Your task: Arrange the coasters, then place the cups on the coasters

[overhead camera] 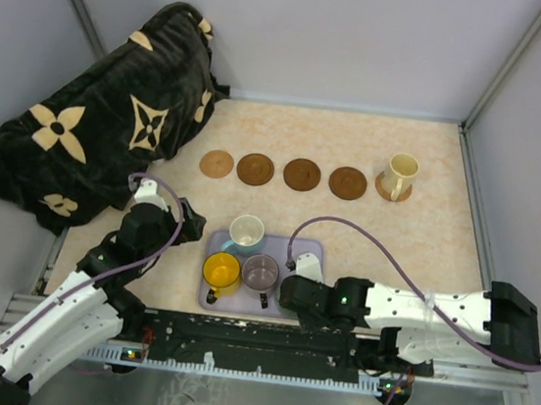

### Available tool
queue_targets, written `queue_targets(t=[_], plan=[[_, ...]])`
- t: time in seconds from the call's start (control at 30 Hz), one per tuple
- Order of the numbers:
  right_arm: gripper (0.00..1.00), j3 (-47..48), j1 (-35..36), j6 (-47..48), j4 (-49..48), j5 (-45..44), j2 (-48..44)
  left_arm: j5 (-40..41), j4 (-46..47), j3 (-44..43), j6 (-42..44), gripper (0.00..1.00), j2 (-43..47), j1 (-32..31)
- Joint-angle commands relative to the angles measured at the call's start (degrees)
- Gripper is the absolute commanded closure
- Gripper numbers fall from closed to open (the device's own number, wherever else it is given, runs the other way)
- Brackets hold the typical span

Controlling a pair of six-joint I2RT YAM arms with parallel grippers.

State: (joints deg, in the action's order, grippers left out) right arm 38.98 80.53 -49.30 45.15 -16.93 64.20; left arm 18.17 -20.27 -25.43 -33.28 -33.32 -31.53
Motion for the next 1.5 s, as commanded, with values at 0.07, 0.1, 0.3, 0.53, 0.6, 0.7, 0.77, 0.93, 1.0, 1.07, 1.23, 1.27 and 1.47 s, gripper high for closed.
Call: queue_targets(t=[0.07,0.1,0.3,0.53,0.6,0.7,0.77,0.93,1.0,1.07,1.23,1.27,1.47], plan=[[0.81,0.1,0.5,-1.6,-1.4,-1.1,1.5,-0.2,-0.7,0.7,-0.8,0.00,1.0,-0.3],[0.85,0.2,0.5,-1.9,-1.3,-1.4,1.7,-0.3,-0.7,0.7,-0.9,0.00,1.1,-0.3],[1.00,2.5,0.5,-3.1,0.1,-3.8,4.2,-0.7,-0.1,1.0,-1.1,0.00,1.0,-0.3],[1.00,9.7,1.6,-6.3,6.2,-14.6,7.3,-0.4,0.4,0.7,-0.4,0.00,0.8,-0.3],[1.00,11.7,1.6,-8.1,8.8,-18.3,7.5,-0.3,0.6,0.7,-0.2,0.00,0.8,-0.3],[1.00,14.4,1.6,-11.2,12.1,-23.9,7.1,-0.3,1.0,0.8,-0.2,0.00,0.6,-0.3],[1.00,16.1,1.6,-12.6,14.1,-27.8,6.6,-0.6,1.7,1.2,-0.2,0.00,0.3,-0.3],[1.00,19.0,-2.3,-11.3,14.3,-34.5,4.5,-1.4,3.1,1.8,-0.5,0.00,-0.9,-0.3],[1.00,18.6,-5.6,-8.5,12.1,-35.7,3.3,-1.5,3.5,2.0,-0.6,0.00,-1.6,-0.3],[1.00,17.5,-9.5,-3.2,7.5,-36.3,1.8,-1.7,4.2,2.2,-0.4,0.00,-2.0,-0.3],[1.00,13.3,-24.2,14.8,-11.0,-32.6,-1.2,-1.8,6.3,2.4,0.2,0.00,-3.7,-0.3],[1.00,12.8,-27.1,17.8,-14.6,-31.2,-1.2,-1.9,6.8,2.5,0.2,0.00,-4.2,-0.3],[1.00,11.7,-41.6,31.8,-34.0,-19.9,4.6,-2.5,10.4,2.6,0.8,0.00,-7.2,-0.3]])
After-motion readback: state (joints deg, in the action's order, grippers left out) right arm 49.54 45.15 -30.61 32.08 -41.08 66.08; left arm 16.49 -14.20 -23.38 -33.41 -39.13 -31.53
